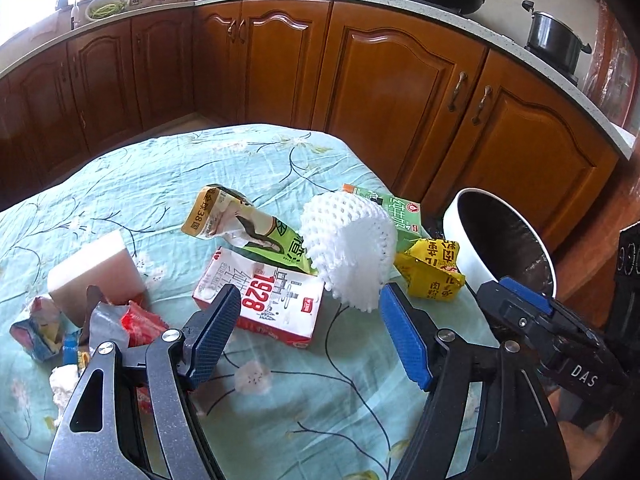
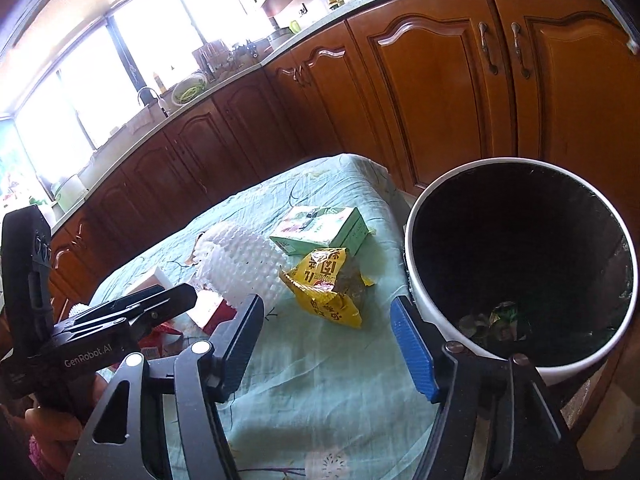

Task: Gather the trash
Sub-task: 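Grasp the yellow snack bag with the right tool while the left tool grasps the white foam net, then move both items over the bin and open both tools to release them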

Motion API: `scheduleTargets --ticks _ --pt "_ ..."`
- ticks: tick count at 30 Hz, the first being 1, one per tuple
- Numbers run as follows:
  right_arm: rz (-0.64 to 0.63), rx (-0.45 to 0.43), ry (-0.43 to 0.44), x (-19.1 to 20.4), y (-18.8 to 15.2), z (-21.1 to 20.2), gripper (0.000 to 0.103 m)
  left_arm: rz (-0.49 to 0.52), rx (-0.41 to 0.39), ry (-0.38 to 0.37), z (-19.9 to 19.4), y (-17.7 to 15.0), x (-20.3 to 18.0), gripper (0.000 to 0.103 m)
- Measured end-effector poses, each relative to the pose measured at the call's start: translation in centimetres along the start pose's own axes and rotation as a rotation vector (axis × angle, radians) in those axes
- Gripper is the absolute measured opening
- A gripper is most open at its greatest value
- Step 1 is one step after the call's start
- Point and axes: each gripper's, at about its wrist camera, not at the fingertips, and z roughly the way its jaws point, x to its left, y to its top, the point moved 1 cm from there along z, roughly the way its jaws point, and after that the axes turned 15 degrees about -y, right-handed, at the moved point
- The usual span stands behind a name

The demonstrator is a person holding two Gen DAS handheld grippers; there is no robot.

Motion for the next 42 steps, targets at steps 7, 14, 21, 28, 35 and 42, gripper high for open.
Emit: scheduleTargets --ticks 7,14,21,28,35,42 --pt "-0.048 0.042 0.008 0.8 -0.2 2.3 0.036 0.009 0.021 -0.004 2.2 1.3 -0.1 0.067" --pt "-0.070 0.025 0.030 0.9 -0.8 1.0 0.014 0.012 0.059 -0.047 3.8 1.5 -0.3 0.015" --pt "-0.046 -0.013 0.042 0.0 -0.8 -2.1 0.005 0.025 0.019 -0.077 1.3 0.9 -0.8 0.013" --pt "-0.030 -0.035 0.042 -0.6 -1.0 -4.4 0.005 0.044 -0.007 -0.120 -1.2 0.0 -2.4 0.013" --pt "-0.005 -0.059 0.025 -1.9 -1.1 -6.0 0.005 0.071 -0.016 -0.157 -2.5 -0.3 -4.2 0.013" --pt "0.031 -0.077 -0.003 -3.9 -1.0 -7.3 0.005 0.101 -0.010 -0.184 -2.6 -0.3 -5.9 0.013"
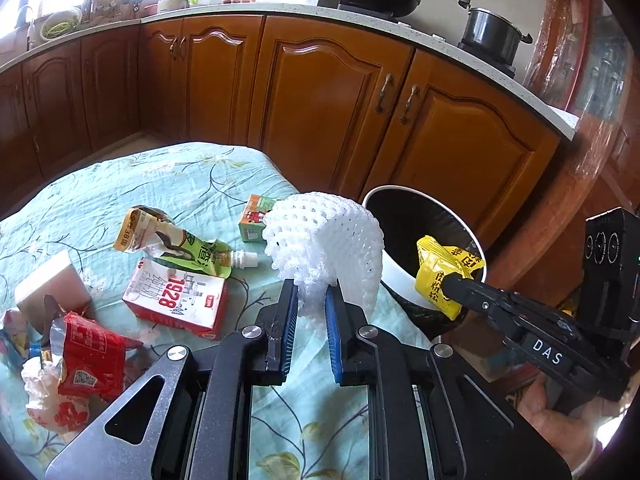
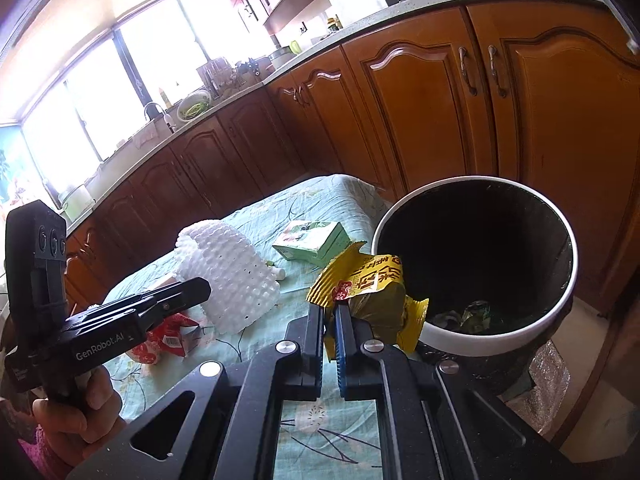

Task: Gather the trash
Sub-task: 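Move both items over the bin and open both tools to release them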

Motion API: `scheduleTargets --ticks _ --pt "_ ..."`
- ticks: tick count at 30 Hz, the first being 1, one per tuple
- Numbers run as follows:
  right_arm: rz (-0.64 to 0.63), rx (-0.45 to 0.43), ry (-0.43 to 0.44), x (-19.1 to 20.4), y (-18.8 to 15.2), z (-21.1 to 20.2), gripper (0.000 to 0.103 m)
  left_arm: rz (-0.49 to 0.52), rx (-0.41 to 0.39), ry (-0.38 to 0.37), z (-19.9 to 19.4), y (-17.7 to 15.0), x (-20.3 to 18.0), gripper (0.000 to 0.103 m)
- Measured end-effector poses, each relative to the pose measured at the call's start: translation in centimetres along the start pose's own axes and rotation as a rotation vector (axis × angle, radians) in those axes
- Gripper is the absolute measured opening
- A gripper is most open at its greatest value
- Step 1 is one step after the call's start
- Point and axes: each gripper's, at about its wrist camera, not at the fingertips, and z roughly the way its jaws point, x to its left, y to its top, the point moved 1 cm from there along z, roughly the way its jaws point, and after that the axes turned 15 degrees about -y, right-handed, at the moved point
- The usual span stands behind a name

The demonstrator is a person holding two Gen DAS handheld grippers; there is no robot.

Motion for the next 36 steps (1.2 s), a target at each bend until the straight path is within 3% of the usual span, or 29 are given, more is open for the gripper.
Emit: scheduleTargets --ticks 15,36 --pt "0.034 -0.010 -0.058 -3.6 0.9 0.0 0.005 0.053 0.049 -0.055 3.2 1.0 -3.5 0.013" --pt "0.078 0.055 -0.114 -8.5 3.8 4.3 0.006 0.101 0.178 -0.110 12.3 5.3 -7.6 0.013"
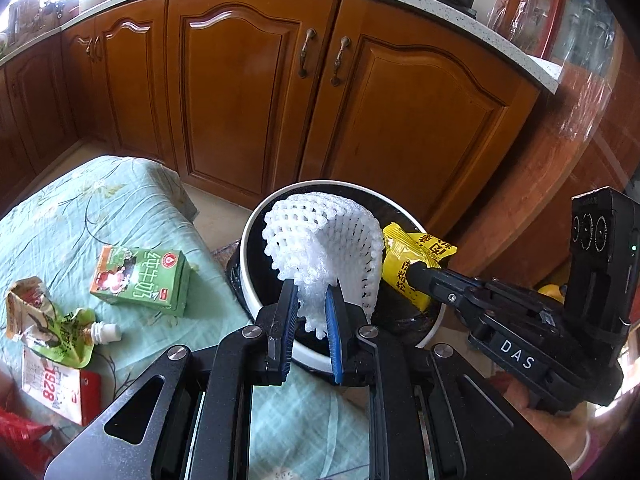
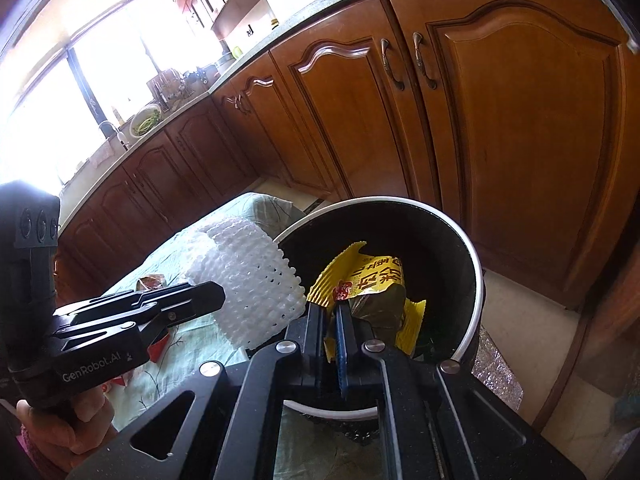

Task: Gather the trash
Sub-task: 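Move both items over the bin and open both tools to release them, then grasp the red packet with the right tool while the left tool grasps the white printed bag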

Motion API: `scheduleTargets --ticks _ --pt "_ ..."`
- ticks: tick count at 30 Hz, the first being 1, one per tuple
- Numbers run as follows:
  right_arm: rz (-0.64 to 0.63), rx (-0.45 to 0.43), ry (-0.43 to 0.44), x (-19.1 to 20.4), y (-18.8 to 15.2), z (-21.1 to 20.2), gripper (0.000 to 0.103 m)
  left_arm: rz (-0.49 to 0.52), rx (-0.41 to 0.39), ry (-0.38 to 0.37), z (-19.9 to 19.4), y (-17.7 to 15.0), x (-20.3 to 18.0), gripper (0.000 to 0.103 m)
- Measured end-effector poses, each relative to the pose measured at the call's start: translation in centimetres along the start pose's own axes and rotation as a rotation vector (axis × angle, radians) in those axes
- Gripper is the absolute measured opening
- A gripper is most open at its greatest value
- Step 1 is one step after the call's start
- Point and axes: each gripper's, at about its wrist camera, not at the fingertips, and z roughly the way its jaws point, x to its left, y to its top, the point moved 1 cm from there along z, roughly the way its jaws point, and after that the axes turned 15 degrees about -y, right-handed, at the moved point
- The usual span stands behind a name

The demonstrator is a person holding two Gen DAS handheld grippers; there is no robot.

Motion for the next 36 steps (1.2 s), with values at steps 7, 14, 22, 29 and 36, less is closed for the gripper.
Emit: scheduleTargets --ticks 7,14,22,29,36 --pt "0.004 0.031 -0.005 -0.7 0.8 1.5 0.009 -0.008 0.043 0.015 2.3 0.7 0.0 0.014" --pt "0.013 0.046 -0.005 -1.1 0.6 1.8 0.018 -0.021 0.065 0.011 3.0 0.6 -0.1 0.032" --pt "0.051 0.023 0.006 -1.6 0.1 0.9 0.047 -0.025 0.039 0.023 1.5 -0.7 0.2 0.054" --pt "0.070 -0.055 0.029 -0.6 -1.6 -1.7 0.081 -0.071 -0.033 0.059 -2.2 -3.5 1.2 0.054" --pt "0.065 -0.081 0.078 1.8 -3.3 -3.3 0.083 -0.121 -0.092 0.100 -6.7 -7.5 2.6 0.054"
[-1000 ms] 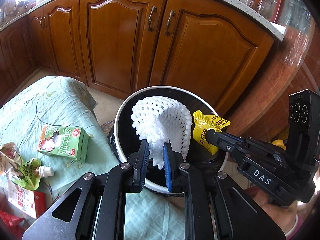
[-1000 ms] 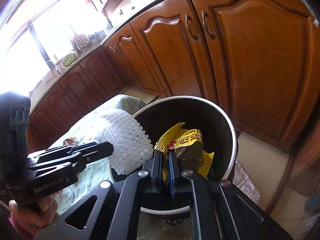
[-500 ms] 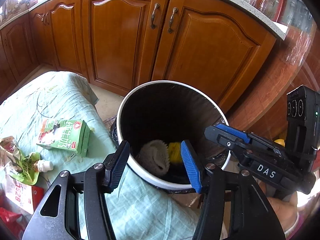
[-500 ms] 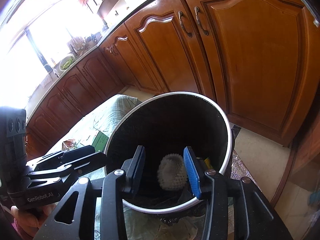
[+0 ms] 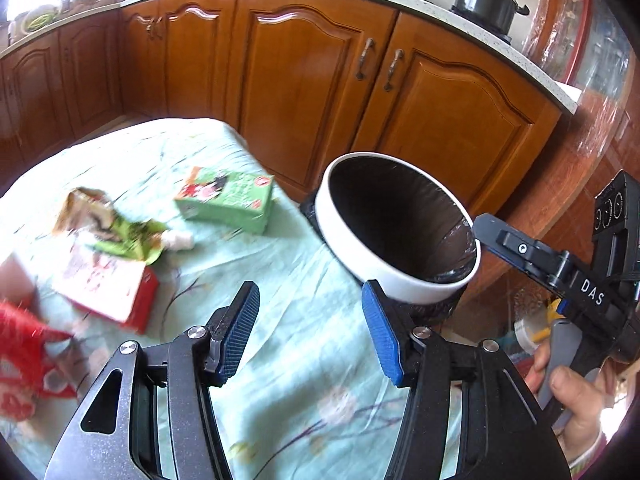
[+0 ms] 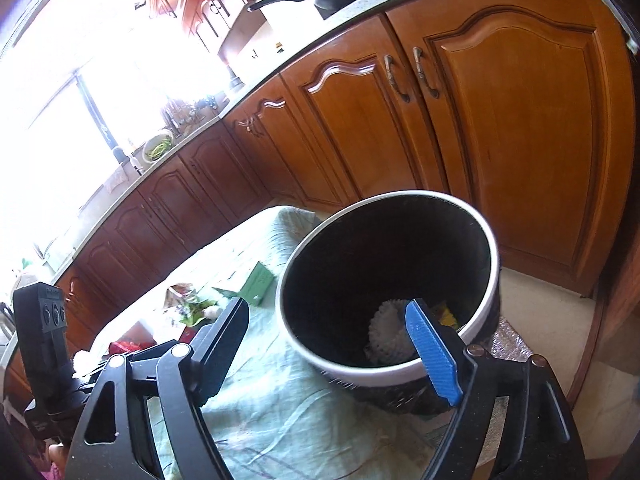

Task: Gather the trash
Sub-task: 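Grasp the red packet with the right tool while the left tool grasps the white printed bag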

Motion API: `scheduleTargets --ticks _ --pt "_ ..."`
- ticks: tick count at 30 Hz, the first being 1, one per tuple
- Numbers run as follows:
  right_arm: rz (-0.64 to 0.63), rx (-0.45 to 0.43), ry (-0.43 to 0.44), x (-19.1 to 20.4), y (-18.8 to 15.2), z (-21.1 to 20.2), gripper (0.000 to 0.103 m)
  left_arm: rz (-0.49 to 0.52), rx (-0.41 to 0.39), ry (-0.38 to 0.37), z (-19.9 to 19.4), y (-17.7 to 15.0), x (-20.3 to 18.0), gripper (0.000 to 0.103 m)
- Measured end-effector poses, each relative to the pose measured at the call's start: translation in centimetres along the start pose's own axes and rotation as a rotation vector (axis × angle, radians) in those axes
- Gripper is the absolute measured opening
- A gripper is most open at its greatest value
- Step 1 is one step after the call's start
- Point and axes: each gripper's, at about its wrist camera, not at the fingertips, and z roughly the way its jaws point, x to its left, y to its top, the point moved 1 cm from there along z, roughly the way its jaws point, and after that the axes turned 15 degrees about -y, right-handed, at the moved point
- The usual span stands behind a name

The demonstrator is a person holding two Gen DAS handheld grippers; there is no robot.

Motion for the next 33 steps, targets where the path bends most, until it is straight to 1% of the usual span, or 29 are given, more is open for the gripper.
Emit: scheduleTargets --ticks 3,7,13,21,26,33 --pt "-0.009 0.010 0.025 1.5 -0.8 -0.1 0.083 -0.014 -0.019 0.018 -1.8 -1.1 0.8 0.054" --pt "-0.026 0.031 0.061 3.2 -2.0 -0.2 0.083 -0.036 -0.063 0.043 -4.8 -2.8 2.3 0.054" --pt "-0.077 0.064 0.107 6.1 -4.0 -0.4 0.083 -0.084 -0.091 0.086 -8.4 -5.1 4.7 0.054" --pt "-0.140 0.104 0.164 10.6 -6.3 0.1 0.083 -0.150 -0.125 0.137 -11.5 -7.5 7.4 0.054" --pt "-0.185 0.131 0.202 13.2 -7.6 0.4 0.083 -0.163 -0.140 0.161 -13.0 -8.5 8.2 0.054" --pt "-0.240 0.147 0.249 16.6 -8.1 0.9 0.083 -0.197 -0.186 0.226 -15.8 -9.9 10.0 0.054"
